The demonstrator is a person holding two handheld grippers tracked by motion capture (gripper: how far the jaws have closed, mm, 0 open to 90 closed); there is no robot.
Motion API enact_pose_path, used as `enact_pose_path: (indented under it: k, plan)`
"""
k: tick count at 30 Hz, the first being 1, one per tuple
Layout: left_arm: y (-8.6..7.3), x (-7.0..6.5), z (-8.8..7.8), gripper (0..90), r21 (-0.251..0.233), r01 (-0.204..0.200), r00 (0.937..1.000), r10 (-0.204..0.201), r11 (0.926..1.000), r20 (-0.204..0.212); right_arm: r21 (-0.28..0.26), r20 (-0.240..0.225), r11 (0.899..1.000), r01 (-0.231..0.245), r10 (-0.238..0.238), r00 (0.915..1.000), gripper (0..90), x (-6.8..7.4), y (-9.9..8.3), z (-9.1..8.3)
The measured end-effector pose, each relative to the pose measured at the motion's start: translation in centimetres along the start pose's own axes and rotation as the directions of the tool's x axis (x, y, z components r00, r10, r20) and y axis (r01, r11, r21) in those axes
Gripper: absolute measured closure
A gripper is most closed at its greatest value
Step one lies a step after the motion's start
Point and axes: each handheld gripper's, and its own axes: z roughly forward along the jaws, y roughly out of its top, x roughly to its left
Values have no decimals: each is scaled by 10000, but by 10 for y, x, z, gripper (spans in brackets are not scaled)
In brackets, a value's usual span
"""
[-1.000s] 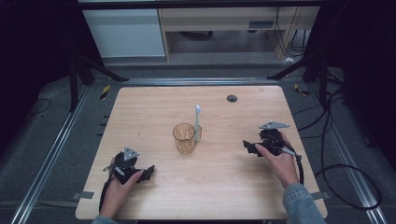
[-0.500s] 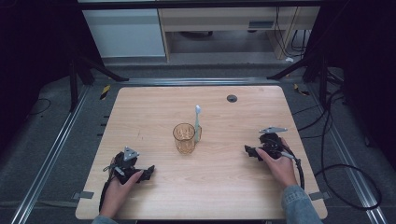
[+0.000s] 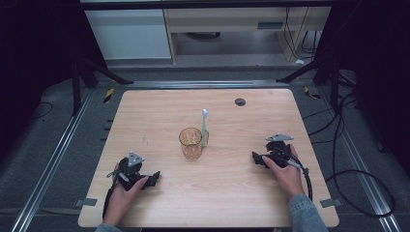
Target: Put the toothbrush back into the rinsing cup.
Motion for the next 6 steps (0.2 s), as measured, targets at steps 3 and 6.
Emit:
enact_pose_path:
  k: [3, 6]
  plan:
    - [0, 0, 0, 0, -2, -3, 10000, 3, 10000, -2, 33, -9, 9999, -118, 118, 9999, 28, 2, 0, 0]
    - [0, 0, 0, 0, -2, -7, 10000, 7, 10000, -7, 29, -12, 9999, -101, 101, 9999, 25, 2, 0, 0]
